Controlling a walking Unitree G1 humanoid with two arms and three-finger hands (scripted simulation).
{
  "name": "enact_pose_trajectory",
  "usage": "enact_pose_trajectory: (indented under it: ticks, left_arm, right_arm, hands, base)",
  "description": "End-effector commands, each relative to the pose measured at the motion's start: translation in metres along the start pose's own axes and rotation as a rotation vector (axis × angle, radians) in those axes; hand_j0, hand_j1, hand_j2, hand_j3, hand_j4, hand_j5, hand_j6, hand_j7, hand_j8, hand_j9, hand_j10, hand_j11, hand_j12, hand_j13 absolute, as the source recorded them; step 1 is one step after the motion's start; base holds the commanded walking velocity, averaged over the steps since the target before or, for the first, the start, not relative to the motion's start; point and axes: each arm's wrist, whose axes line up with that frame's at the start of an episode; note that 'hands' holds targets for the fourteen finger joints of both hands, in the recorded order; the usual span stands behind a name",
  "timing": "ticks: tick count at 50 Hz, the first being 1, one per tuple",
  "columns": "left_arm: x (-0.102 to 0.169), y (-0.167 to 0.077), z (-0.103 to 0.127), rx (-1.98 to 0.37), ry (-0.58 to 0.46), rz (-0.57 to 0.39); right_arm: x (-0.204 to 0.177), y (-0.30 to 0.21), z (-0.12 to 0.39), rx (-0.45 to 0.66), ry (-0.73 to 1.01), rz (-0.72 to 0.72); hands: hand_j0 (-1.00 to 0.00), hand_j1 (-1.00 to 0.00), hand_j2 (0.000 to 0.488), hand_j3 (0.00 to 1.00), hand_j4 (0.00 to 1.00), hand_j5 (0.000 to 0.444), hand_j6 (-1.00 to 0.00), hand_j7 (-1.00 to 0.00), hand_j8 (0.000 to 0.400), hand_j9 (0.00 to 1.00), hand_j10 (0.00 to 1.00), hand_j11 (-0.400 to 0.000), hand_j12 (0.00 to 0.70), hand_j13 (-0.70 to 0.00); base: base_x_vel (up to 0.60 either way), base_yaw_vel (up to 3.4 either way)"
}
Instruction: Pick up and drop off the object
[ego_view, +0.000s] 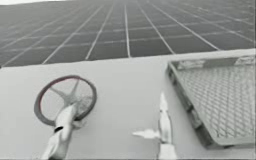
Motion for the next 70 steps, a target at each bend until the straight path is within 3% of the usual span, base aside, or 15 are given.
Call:
enact_pose_trajectory:
  ticks: [1,12,19,20,21,29,34,37,38,39,55,56,57,58,70]
  left_arm:
    - [-0.019,-0.006,0.017,-0.019,0.010,0.029]
    - [-0.038,0.083,0.144,-1.156,-0.090,-0.396]
    - [-0.038,0.134,0.221,-1.130,-0.032,-0.591]
    - [-0.044,0.138,0.221,-1.154,-0.008,-0.590]
    - [-0.103,0.079,0.047,-1.964,-0.361,-0.479]
    - [-0.116,0.071,0.069,-1.990,-0.373,-0.544]
    - [-0.119,0.069,0.081,-1.985,-0.371,-0.570]
    - [-0.116,0.066,0.074,-1.966,-0.348,-0.591]
    - [-0.114,0.064,0.084,-1.991,-0.352,-0.562]
    - [-0.113,0.067,0.086,-1.969,-0.352,-0.570]
    - [-0.093,0.025,0.056,-1.800,-0.073,-0.556]
    - [-0.085,0.018,0.055,-1.786,-0.024,-0.581]
    - [-0.077,0.015,0.054,-1.743,0.000,-0.588]
    - [-0.072,0.007,0.056,-1.733,0.034,-0.601]
    - [-0.084,-0.012,0.031,-1.730,0.087,-0.603]
  right_arm:
    - [-0.002,0.004,-0.002,0.020,-0.001,0.020]
    - [0.010,0.020,-0.011,-0.031,0.005,0.068]
    - [0.015,0.064,-0.018,-0.043,-0.080,0.203]
    - [0.016,0.073,-0.016,-0.031,-0.084,0.208]
    - [0.007,0.146,-0.011,0.650,0.305,-0.089]
    - [0.067,0.132,-0.014,-0.188,-0.422,-0.091]
    - [0.088,0.164,0.007,-0.211,-0.667,-0.105]
    - [0.094,0.145,0.009,-0.199,-0.637,-0.021]
    - [0.092,0.134,0.007,-0.195,-0.629,0.019]
    - [0.093,0.130,0.004,-0.201,-0.591,0.052]
    - [0.082,0.079,-0.017,0.534,0.008,-0.288]
    - [0.082,0.081,-0.018,0.531,0.013,-0.329]
    - [0.079,0.078,-0.019,0.534,0.029,-0.367]
    - [0.071,0.077,-0.033,0.542,0.031,-0.445]
    - [0.093,0.059,-0.034,0.022,-0.415,-0.463]
  hands:
    - [-1.00,-1.00,0.000,0.00,0.00,0.000,-1.00,-1.00,0.400,0.00,0.00,0.000,0.700,0.000]
    - [-1.00,-1.00,0.000,0.00,0.00,0.000,-1.00,-1.00,0.400,0.00,0.00,0.000,0.700,0.000]
    - [-1.00,-1.00,0.000,0.00,0.00,0.000,-1.00,-1.00,0.400,0.00,0.00,0.000,0.700,0.000]
    - [-1.00,-1.00,0.000,0.00,0.00,0.000,-1.00,-1.00,0.400,0.00,0.00,0.000,0.700,0.000]
    - [-1.00,-1.00,0.000,0.00,0.00,0.000,-1.00,-1.00,0.400,0.00,0.00,0.000,0.700,0.000]
    - [-1.00,-1.00,0.000,0.00,0.00,0.000,-1.00,-1.00,0.400,0.00,0.00,0.000,0.700,0.000]
    - [-1.00,-1.00,0.000,0.00,0.00,0.000,-1.00,-1.00,0.400,0.00,0.00,0.000,0.700,0.000]
    - [-1.00,-1.00,0.000,0.11,1.00,0.444,-1.00,-1.00,0.400,0.11,1.00,-0.400,0.700,-0.700]
    - [-1.00,-1.00,0.000,0.93,1.00,0.034,-1.00,-1.00,0.400,0.93,1.00,-0.400,0.700,-0.700]
    - [-1.00,-1.00,0.000,0.99,1.00,0.005,-1.00,-1.00,0.400,0.99,1.00,-0.400,0.700,-0.700]
    - [-0.99,-1.00,0.005,1.00,1.00,0.000,-0.99,-1.00,0.400,1.00,1.00,-0.400,0.700,-0.700]
    - [-0.69,-1.00,0.156,1.00,1.00,0.000,-0.69,-1.00,0.400,1.00,1.00,-0.400,0.700,-0.700]
    - [-0.02,-1.00,0.488,1.00,1.00,0.000,-0.02,-1.00,0.400,1.00,1.00,-0.400,0.700,-0.700]
    - [0.00,0.00,0.000,1.00,1.00,0.000,0.00,0.00,0.000,1.00,1.00,-0.400,0.000,-0.700]
    - [0.00,0.00,0.000,1.00,1.00,0.000,0.00,0.00,0.000,1.00,1.00,-0.400,0.000,-0.700]
  base:
    - [0.00,0.00]
    - [0.00,0.00]
    - [0.00,0.00]
    - [0.00,0.00]
    - [0.00,0.00]
    - [0.00,0.00]
    - [0.00,0.00]
    - [0.00,0.00]
    - [0.00,0.00]
    - [0.00,0.00]
    - [0.00,0.00]
    - [0.00,0.00]
    - [0.00,0.00]
    - [0.00,0.00]
    - [0.00,0.00]
